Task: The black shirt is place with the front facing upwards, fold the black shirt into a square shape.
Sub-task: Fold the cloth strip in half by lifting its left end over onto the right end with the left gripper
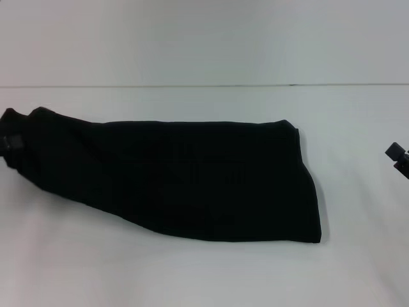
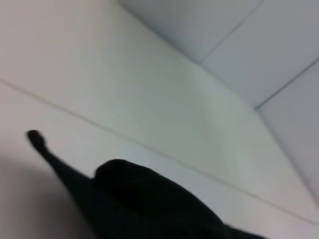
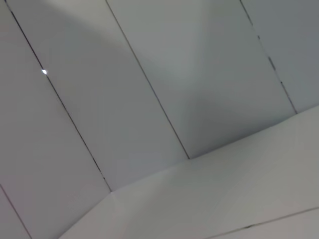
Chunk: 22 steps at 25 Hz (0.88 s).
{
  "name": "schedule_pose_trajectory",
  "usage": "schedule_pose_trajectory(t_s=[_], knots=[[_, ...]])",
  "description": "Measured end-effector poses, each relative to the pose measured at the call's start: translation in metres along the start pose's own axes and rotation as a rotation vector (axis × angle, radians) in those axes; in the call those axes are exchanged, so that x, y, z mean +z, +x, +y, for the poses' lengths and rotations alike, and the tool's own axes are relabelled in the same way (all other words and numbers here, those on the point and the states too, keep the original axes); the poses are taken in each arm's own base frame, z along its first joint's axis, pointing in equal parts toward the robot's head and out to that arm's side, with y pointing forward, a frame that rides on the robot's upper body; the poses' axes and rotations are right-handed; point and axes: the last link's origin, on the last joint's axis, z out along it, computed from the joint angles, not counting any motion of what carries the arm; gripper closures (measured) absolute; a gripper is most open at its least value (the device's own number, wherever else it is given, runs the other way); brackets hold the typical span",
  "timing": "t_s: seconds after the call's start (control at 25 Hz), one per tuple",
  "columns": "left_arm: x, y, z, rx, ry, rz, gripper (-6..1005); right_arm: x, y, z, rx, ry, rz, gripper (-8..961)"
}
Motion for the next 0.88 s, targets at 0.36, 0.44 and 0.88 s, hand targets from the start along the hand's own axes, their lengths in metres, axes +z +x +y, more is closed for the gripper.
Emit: schedule_pose_trajectory(t_s=[0.36,0.44,0.88], knots=[[0.028,0.006,0.049,0.041,-0.241,-0.020,904,-0.011,0.003,-0.003,-0.002,0.023,-0.006,176],[0.037,0.005,0.062,0.048,-0.302,-0.029,904,-0.016,0.004,-0.005,0.000,0.039,-0.012,176],[0.098,-0.004,0.145,0.163,-0.550,-0.133,905,-0.047,0.005,-0.013,-0.003,0.108,-0.056,176]])
